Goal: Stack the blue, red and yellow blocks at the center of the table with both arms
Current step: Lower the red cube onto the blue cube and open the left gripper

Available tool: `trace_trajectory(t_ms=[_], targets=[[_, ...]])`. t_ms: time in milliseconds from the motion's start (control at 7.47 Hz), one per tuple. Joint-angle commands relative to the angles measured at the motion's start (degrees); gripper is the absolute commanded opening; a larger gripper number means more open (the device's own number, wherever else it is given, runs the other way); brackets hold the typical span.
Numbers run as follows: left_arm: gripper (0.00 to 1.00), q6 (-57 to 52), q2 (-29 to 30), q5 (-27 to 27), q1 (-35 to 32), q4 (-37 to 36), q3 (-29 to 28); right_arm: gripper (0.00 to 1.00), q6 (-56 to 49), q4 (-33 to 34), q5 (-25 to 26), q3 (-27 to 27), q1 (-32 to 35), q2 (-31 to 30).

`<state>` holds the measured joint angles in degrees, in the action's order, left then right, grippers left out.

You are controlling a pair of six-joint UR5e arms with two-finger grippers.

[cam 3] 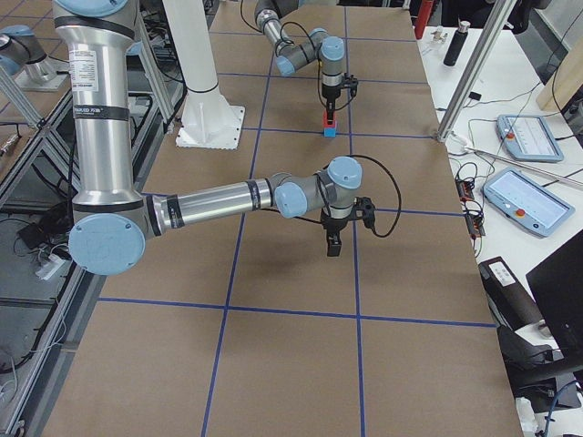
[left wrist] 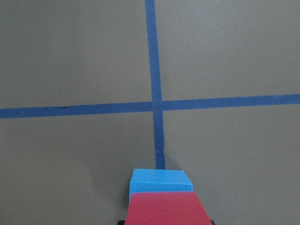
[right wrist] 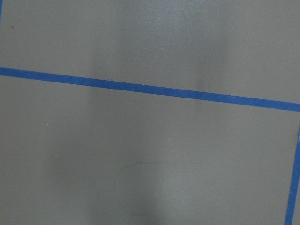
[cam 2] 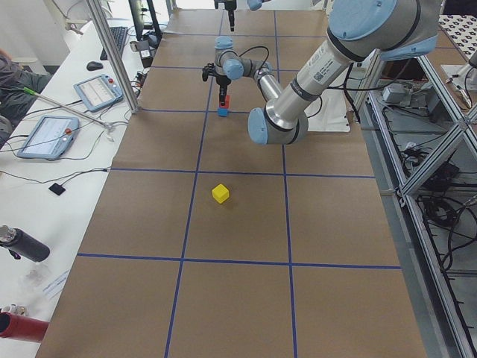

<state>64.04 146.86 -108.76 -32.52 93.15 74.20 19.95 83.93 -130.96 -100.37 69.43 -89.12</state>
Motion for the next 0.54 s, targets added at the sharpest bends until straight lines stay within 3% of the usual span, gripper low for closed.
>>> trace_trajectory(t_ms=[0,134,402], targets=[[0.00,-0.1,0.0,0.0,0.0,0.1,0.0,1.00,0.0,0.0,0.1,0.0,0.0,0.0],[0.00,-0.1,0.0,0.1,0.0,0.3,0.0,1.00,0.0,0.0,0.1,0.0,0.0,0.0],[0.46,-0.4,0.0,0.1,0.0,0.4,-0.2,1.00,0.0,0.0,0.1,0.0,0.0,0.1]])
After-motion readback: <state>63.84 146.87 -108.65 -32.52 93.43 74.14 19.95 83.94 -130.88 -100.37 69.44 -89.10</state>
